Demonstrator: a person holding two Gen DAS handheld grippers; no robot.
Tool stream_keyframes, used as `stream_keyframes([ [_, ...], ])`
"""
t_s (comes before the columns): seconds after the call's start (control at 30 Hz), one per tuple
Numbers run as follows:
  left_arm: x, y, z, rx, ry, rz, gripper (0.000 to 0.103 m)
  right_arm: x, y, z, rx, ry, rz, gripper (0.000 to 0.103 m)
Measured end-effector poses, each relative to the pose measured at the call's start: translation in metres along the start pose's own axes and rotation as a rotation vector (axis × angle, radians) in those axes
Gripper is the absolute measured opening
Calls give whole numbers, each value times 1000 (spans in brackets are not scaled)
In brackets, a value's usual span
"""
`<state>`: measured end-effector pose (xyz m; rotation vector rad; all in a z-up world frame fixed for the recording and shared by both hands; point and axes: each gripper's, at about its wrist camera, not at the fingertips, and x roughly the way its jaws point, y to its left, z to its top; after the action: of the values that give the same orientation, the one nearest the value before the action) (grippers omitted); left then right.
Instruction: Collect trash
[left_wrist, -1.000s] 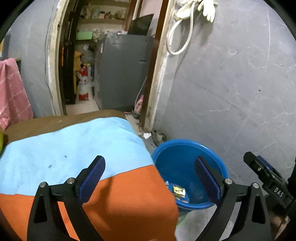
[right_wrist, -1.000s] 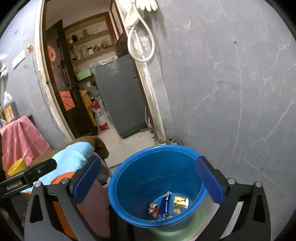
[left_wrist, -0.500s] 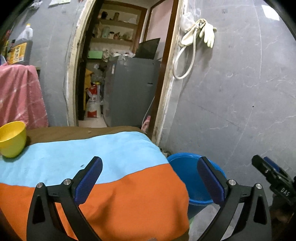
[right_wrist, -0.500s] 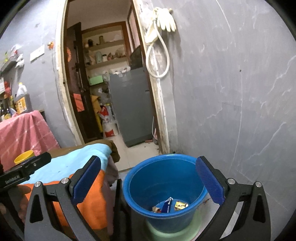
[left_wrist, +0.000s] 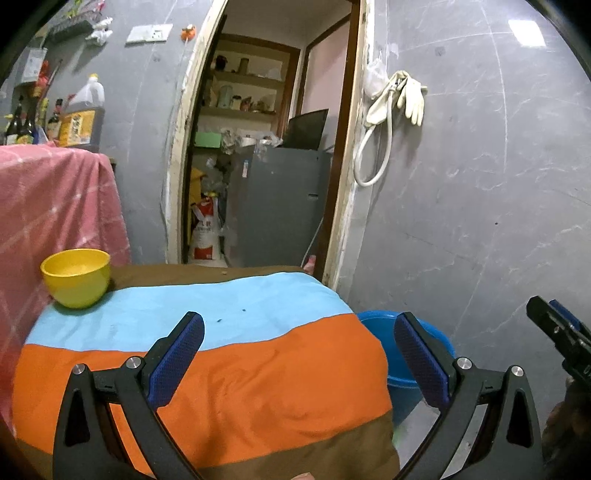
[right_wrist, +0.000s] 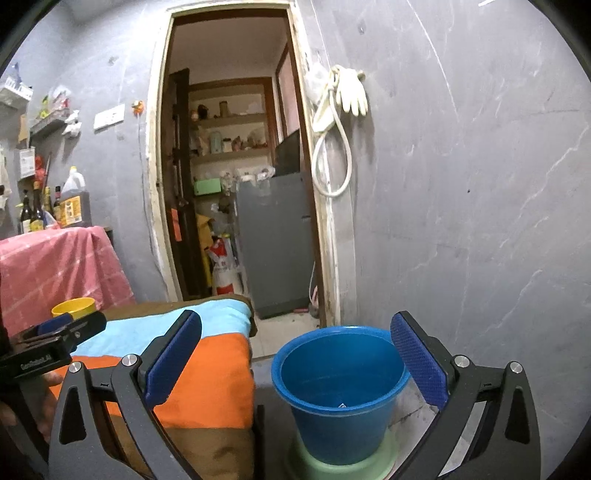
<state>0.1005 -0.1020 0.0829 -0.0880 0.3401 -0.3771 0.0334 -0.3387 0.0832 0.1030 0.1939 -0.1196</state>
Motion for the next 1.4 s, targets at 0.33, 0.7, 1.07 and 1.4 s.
stream_keyframes([
  [0.33, -53, 15, -23, 10, -26, 30, 101, -53, 23, -15, -11, -63, -24, 103],
  [0.7, -97, 31, -48, 14, -63, 105, 101, -88, 49, -45, -16, -116, 2, 103],
  [1.07, -115, 42, -78, 1, -56, 173, 101, -99, 67, -72, -59, -141, 33, 103],
  [1.4, -109, 45, -92, 4, -37, 185, 101, -93, 71, -86, -79, -111, 52, 103],
])
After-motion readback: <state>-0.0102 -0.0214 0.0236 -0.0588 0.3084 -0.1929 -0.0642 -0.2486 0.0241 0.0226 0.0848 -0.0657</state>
